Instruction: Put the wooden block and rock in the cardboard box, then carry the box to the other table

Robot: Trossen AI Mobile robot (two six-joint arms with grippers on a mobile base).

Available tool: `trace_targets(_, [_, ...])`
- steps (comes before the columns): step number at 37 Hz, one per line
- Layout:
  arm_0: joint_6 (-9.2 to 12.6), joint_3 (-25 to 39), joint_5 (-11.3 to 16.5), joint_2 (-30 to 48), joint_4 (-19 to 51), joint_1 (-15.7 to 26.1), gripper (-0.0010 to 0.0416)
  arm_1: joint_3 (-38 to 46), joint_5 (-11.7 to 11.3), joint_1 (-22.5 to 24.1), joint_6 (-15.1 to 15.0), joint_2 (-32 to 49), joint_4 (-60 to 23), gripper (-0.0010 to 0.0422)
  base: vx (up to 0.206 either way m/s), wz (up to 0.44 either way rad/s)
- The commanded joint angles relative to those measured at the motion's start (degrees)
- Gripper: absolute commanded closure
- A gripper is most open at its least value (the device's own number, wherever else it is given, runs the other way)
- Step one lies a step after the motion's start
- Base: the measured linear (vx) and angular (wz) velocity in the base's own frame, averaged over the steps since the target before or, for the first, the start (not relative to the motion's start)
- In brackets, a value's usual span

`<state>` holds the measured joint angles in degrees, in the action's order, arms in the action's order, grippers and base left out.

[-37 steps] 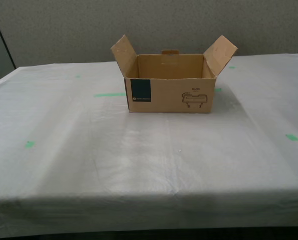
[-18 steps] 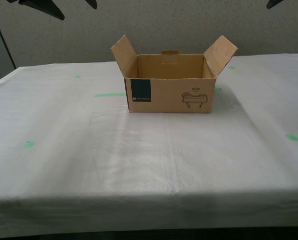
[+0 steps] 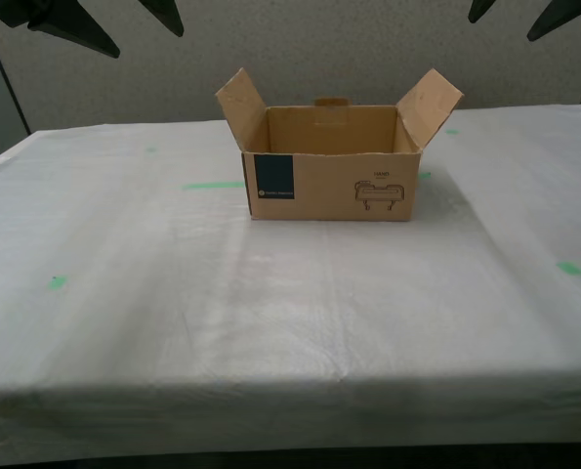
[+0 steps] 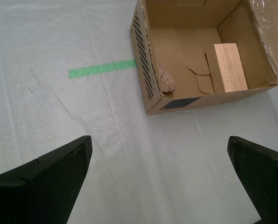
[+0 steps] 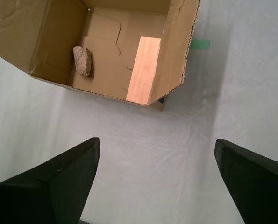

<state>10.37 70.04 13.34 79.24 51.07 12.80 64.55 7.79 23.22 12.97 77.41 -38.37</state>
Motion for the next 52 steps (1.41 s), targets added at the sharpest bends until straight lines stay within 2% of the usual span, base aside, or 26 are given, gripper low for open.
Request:
trace_targets(1, [0.1,0.1,-0.2,0.0,-0.1,0.0,0.005,0.1,0.0,0.0,0.3,0.0,0.2,0.0014,0.0,0.0])
trace_targets(11, [0.1,0.1,-0.2,0.0,-0.1,0.0,0.0022,0.1,0.0,0.0,-0.1,0.0,0.2,0.0014,0.0,0.0])
trace_targets(15, [0.1,0.1,-0.2,0.0,-0.1,0.0,0.0012,0.1,0.0,0.0,0.8,0.0,0.2,0.0014,0.0,0.0])
trace_targets(52, [0.1,0.1,-0.2,0.0,-0.1,0.0,0.0012,0.1,0.0,0.0,1.0,0.0,0.4,0.0014,0.0,0.0])
